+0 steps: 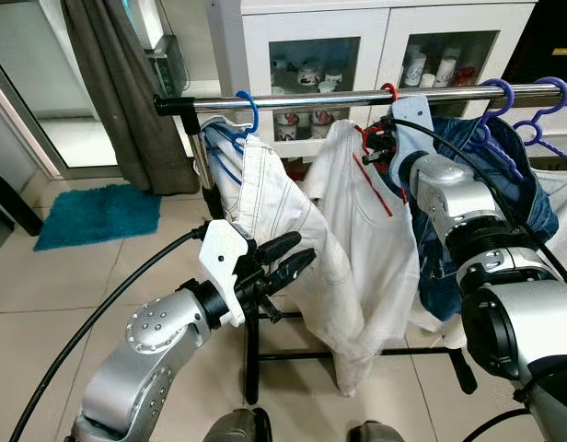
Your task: Hang hanger
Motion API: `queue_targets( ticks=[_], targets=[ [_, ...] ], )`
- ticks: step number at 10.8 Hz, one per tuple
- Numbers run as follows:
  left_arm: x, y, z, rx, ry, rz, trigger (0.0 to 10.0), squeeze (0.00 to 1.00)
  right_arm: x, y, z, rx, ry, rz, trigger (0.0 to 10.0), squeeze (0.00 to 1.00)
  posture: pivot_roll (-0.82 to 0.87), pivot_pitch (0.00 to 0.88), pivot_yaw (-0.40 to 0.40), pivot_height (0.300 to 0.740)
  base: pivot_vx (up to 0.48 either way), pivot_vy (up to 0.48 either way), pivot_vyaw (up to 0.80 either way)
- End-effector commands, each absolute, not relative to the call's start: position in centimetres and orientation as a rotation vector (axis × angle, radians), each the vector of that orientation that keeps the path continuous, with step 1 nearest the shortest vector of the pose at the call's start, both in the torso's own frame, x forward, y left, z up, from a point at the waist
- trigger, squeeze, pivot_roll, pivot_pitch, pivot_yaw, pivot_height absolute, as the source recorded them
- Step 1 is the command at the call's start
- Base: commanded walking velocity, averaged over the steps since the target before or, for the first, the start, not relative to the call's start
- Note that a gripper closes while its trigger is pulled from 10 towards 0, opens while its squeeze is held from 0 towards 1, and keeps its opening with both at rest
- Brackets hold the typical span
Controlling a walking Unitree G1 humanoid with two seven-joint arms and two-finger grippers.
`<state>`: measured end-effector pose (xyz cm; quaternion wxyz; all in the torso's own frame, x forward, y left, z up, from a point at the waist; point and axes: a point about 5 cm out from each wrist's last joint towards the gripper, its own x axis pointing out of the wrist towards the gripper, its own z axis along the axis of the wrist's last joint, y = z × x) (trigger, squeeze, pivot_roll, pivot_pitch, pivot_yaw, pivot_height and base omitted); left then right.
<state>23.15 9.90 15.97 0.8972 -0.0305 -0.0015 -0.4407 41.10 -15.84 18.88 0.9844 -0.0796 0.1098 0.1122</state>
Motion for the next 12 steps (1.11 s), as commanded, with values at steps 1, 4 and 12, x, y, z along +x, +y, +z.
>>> queue_targets(
  ticks=[1,4,12],
  targets=[
    [23.2,10.1,16.5,-0.061,-0.021,-0.913,10.0,0.00,40.9,-16.1,18.6,-0.121,0.207,0.244,10.0,1.00,-0.05,0.066,0.117,0.740,0.000,0.000,0.00],
    [24.7,11.0,16.8,-0.052,-0.052,-0.802,10.0,0.00,40.2,-16.3,20.6,-0.044,0.035,0.321,10.0,1.00,-0.06,0.075,0.128,0.740,0.000,0.000,0.00],
    [26.2,11.2,16.7,-0.093,-0.059,-0.662,10.0,0.00,35.9,-16.4,21.0,0.009,-0.161,0.308,10.0,0.00,-0.09,0.091,0.180,0.740,0.000,0.000,0.00]
  ],
)
